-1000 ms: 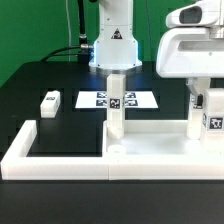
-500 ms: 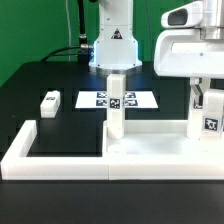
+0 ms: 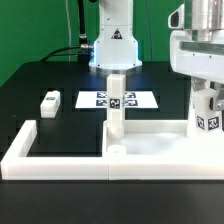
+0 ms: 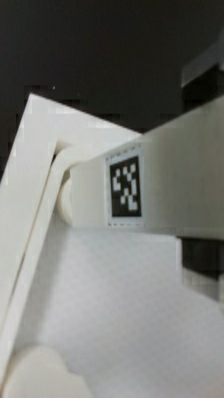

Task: Assemble desk

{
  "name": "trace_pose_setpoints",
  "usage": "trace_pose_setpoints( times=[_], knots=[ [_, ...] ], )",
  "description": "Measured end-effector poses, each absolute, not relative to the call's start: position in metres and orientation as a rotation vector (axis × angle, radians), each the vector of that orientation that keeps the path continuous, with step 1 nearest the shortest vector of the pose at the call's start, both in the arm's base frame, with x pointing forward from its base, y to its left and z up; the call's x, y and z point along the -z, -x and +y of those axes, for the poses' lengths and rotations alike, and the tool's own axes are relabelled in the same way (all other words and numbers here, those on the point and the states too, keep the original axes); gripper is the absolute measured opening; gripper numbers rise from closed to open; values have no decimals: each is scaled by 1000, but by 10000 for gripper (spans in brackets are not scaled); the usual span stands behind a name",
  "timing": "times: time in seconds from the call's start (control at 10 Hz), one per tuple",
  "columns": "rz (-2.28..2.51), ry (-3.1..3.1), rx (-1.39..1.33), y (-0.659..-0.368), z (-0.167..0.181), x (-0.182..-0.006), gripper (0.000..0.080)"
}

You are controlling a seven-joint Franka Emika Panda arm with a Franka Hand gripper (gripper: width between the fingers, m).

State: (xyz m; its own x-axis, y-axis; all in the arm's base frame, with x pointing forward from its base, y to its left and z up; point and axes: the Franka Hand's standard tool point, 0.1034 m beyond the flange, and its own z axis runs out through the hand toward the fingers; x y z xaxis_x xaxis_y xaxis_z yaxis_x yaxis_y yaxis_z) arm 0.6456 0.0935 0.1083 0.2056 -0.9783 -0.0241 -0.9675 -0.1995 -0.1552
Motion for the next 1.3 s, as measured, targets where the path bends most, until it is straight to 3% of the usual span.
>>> trace_pose_setpoints(
  times=[0.4, 0.7, 1.0, 1.3],
  knots=[
    [2250, 1996, 27, -647, 104, -106, 294],
    [2199, 2056, 34, -647, 103, -105, 610],
    [1596, 2571, 124, -643, 114, -108, 648],
    [1382, 2707, 141, -643, 111, -107, 649]
  ],
)
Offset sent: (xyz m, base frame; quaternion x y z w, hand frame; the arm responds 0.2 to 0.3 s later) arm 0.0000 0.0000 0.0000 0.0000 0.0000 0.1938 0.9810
